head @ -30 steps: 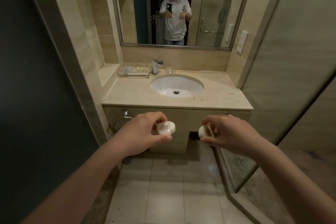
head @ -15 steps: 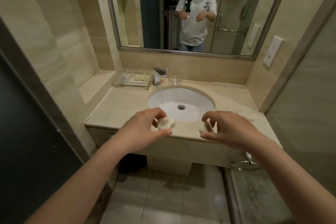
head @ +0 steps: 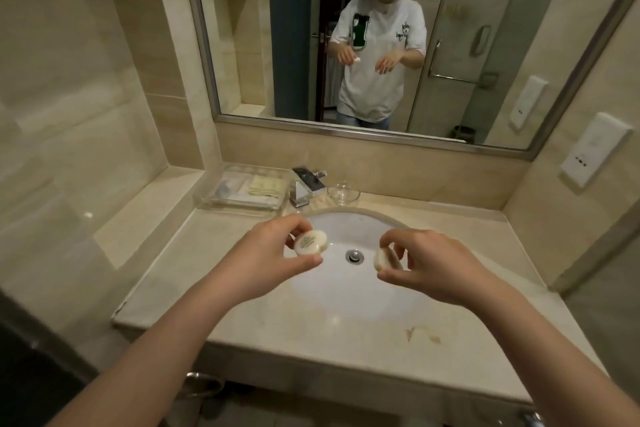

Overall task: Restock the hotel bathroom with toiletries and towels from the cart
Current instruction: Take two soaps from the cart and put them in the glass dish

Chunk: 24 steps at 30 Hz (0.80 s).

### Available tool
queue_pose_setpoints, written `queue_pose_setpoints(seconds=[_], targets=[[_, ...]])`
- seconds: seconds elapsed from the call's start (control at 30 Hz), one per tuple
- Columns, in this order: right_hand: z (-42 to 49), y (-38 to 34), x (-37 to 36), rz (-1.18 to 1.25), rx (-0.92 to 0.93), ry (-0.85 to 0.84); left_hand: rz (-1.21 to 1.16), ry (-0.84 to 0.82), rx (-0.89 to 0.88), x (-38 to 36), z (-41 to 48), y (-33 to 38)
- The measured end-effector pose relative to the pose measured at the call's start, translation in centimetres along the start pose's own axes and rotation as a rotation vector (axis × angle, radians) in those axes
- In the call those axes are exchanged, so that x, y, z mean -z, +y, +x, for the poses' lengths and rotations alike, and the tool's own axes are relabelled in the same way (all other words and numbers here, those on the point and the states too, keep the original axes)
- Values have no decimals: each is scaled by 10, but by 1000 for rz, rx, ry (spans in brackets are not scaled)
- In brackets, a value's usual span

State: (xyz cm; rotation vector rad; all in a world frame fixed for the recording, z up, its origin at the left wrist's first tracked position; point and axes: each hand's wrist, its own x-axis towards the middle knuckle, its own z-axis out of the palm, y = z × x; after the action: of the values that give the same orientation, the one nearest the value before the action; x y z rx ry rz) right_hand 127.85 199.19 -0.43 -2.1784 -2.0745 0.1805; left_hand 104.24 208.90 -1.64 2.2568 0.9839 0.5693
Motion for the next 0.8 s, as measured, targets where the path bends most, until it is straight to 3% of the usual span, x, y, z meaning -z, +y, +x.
queue_pose_setpoints(seconds=[0.43,0.8], targets=[[145,77,-27,81,-136,-37,-99,-131,21,-49,171,-71],[267,166,-107,267,-29,-66,-109,2,222,-151,260,-121]])
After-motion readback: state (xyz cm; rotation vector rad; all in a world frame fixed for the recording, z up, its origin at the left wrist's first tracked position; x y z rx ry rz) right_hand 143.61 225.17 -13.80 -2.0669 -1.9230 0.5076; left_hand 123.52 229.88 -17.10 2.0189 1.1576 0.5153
